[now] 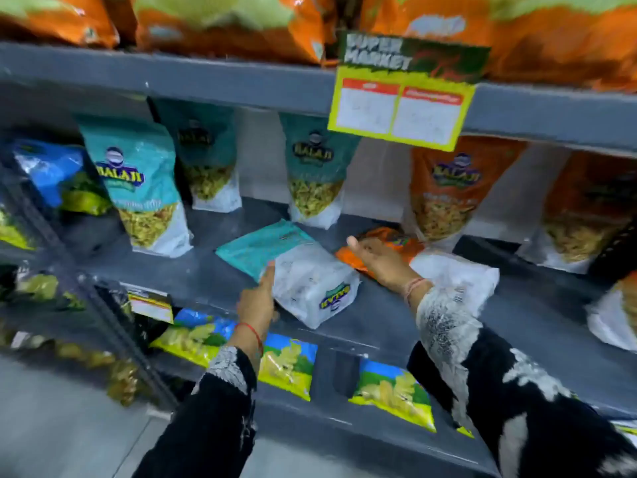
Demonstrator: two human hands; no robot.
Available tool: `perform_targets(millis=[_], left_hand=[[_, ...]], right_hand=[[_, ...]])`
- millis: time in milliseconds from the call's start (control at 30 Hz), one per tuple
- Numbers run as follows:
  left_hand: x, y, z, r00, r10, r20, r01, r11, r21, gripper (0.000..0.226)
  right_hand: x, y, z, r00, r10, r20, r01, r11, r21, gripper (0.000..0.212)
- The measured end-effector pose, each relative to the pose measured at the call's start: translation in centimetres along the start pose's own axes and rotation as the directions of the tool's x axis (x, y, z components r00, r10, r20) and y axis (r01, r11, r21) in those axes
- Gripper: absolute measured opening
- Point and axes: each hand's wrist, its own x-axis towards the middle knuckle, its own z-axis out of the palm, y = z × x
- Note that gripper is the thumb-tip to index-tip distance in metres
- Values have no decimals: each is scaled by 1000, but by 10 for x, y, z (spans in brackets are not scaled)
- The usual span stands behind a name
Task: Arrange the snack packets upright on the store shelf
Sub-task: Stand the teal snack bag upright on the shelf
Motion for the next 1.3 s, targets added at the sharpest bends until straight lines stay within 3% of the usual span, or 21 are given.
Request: perform_targets(millis=[100, 167, 300, 400, 567, 700, 867, 1067, 1167, 1233, 1300], left_hand=[[16, -1, 1, 954, -132, 269, 181, 970, -165, 53], [26, -4, 5, 909, -138, 392, 236, 948, -214, 38], [46, -7, 5, 862, -99, 498, 241, 943, -230, 25], [53, -7, 1, 848, -38, 529, 193, 951, -242, 35], [73, 12, -15, 839, 196, 507, -85, 969, -234, 47], [101, 40, -28, 817, 300, 493, -257, 954, -154, 63], [132, 61, -22, 760, 408, 505, -426, 900, -86, 85], [161, 37, -12, 762, 279, 584, -352, 936, 13, 72], [165, 27, -11, 774, 252, 581, -292, 956, -25, 66], [164, 24, -11, 791, 255, 557, -266, 962, -63, 65], [157, 21, -10, 814, 269, 516, -265, 961, -82, 62]], right_hand=[[32, 15, 20, 926, 252, 282, -274, 961, 43, 63], [47, 26, 30, 847, 377, 375, -448, 886, 120, 56], [73, 37, 41, 789, 323, 522, -482, 853, 200, 29], [74, 38, 45, 782, 327, 530, -494, 844, 208, 47], [60, 33, 62, 965, 193, 179, -245, 906, 345, 24], [55, 26, 78, 995, 87, -50, -50, 866, 498, 36], [62, 33, 97, 963, 8, -270, 94, 927, 363, 43], [60, 45, 116, 926, -17, -376, 135, 948, 289, 49], [60, 43, 119, 919, 18, -394, 112, 945, 306, 49], [54, 37, 125, 872, 64, -485, 83, 958, 275, 55], [45, 34, 135, 770, 44, -636, 29, 994, 105, 61]])
